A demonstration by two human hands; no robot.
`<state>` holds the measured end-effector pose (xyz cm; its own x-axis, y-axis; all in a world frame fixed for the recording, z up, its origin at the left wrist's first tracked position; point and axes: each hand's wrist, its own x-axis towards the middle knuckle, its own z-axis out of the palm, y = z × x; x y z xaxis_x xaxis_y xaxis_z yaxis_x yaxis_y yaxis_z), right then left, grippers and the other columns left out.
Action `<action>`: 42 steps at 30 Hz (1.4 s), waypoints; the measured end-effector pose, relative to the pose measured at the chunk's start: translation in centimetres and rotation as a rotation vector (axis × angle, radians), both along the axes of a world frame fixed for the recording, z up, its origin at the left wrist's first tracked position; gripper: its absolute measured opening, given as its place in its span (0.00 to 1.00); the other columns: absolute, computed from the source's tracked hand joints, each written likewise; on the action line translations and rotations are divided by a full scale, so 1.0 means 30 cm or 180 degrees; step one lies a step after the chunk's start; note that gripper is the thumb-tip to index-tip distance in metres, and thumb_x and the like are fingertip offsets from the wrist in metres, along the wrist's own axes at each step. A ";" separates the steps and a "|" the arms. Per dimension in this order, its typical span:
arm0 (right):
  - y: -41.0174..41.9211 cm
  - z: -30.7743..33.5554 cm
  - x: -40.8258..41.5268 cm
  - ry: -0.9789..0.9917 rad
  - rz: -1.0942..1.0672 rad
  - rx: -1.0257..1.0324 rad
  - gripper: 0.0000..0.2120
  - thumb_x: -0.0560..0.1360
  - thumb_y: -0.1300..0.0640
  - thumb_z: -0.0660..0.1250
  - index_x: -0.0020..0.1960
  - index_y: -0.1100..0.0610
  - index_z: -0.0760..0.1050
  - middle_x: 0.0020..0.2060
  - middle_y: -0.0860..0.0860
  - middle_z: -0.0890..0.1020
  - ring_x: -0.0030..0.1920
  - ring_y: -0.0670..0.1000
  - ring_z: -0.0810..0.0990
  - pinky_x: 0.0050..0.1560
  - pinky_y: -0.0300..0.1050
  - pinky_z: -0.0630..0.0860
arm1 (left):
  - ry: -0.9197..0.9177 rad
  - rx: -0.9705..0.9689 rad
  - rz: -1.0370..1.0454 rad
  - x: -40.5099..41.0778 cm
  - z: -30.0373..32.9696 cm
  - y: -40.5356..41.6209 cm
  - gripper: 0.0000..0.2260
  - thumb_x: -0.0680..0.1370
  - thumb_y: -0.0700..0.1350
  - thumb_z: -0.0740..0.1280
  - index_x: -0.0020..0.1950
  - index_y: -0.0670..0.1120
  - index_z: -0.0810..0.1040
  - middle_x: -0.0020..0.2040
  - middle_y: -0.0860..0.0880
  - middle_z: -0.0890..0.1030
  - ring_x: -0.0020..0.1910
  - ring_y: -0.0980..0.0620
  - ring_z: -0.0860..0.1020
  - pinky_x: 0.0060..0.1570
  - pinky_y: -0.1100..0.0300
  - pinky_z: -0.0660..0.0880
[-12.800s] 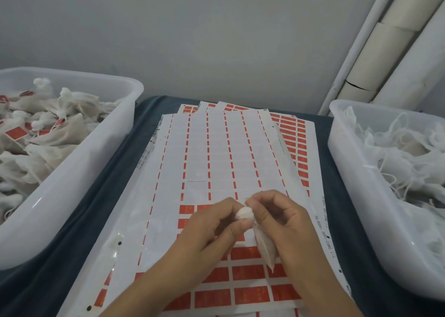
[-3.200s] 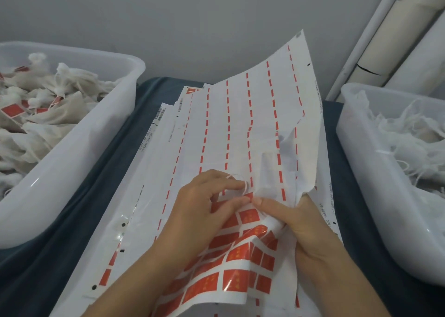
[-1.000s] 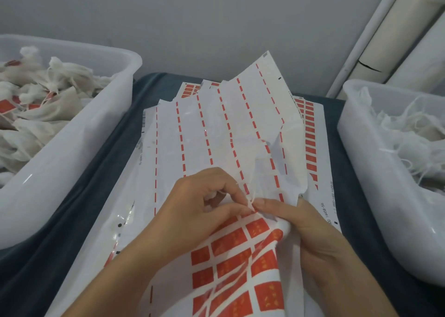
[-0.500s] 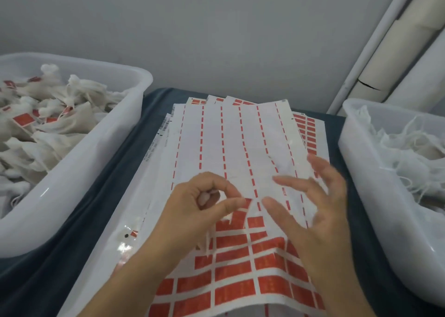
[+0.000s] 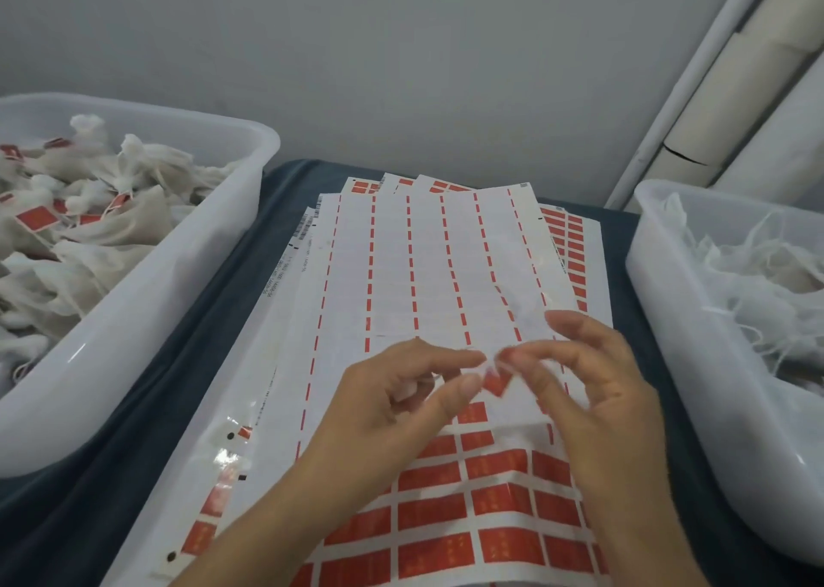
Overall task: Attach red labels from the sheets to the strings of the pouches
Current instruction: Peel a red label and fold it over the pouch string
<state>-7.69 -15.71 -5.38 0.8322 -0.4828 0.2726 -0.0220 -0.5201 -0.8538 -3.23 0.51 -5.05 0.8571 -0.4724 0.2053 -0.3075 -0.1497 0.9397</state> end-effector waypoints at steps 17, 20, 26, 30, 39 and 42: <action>0.041 0.003 -0.013 -0.0070 0.0827 0.0504 0.26 0.64 0.48 0.69 0.58 0.36 0.65 0.43 0.26 0.79 0.46 0.33 0.79 0.39 0.18 0.67 | -0.0784 0.0322 0.0102 -0.002 -0.027 -0.003 0.05 0.69 0.62 0.60 0.38 0.67 0.75 0.43 0.68 0.78 0.45 0.62 0.76 0.43 0.70 0.73; 0.038 0.005 -0.012 -0.0093 0.0745 0.0429 0.26 0.65 0.48 0.69 0.59 0.36 0.64 0.43 0.27 0.79 0.45 0.35 0.80 0.41 0.19 0.68 | -0.0538 0.0187 0.0244 0.002 -0.022 0.000 0.09 0.66 0.63 0.62 0.37 0.59 0.74 0.40 0.67 0.78 0.43 0.65 0.77 0.39 0.76 0.71; 0.049 0.011 -0.008 0.0087 0.0631 0.0145 0.25 0.63 0.42 0.66 0.59 0.36 0.64 0.44 0.19 0.73 0.50 0.26 0.73 0.42 0.21 0.69 | -0.0475 0.0395 0.0370 0.014 -0.037 -0.001 0.09 0.72 0.50 0.69 0.37 0.64 0.75 0.42 0.72 0.77 0.46 0.69 0.75 0.42 0.80 0.69; 0.003 0.043 -0.022 0.0169 0.0525 0.0818 0.24 0.58 0.34 0.72 0.53 0.30 0.72 0.53 0.30 0.75 0.54 0.36 0.77 0.52 0.41 0.77 | -0.0305 0.0414 0.0527 0.023 -0.046 0.005 0.10 0.72 0.47 0.70 0.34 0.62 0.76 0.43 0.71 0.77 0.47 0.70 0.74 0.43 0.81 0.68; 0.030 0.036 -0.016 0.0764 0.1431 0.1016 0.13 0.64 0.45 0.66 0.47 0.47 0.75 0.50 0.32 0.80 0.52 0.35 0.78 0.47 0.25 0.73 | -0.0254 0.0412 0.0391 0.024 -0.034 0.006 0.05 0.69 0.53 0.69 0.34 0.63 0.76 0.42 0.70 0.77 0.46 0.68 0.75 0.42 0.79 0.69; 0.010 0.045 -0.024 0.0686 0.1446 0.1331 0.11 0.66 0.48 0.65 0.46 0.50 0.76 0.49 0.33 0.81 0.50 0.33 0.78 0.38 0.22 0.72 | -0.0362 0.0487 0.0441 0.025 -0.039 0.008 0.11 0.72 0.47 0.70 0.35 0.63 0.76 0.43 0.71 0.76 0.47 0.69 0.74 0.43 0.80 0.69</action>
<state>-8.42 -15.40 -4.03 0.9934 -0.0992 -0.0577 -0.0716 -0.1431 -0.9871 -2.47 0.73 -6.20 0.8914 -0.3849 0.2393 -0.3768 -0.3358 0.8633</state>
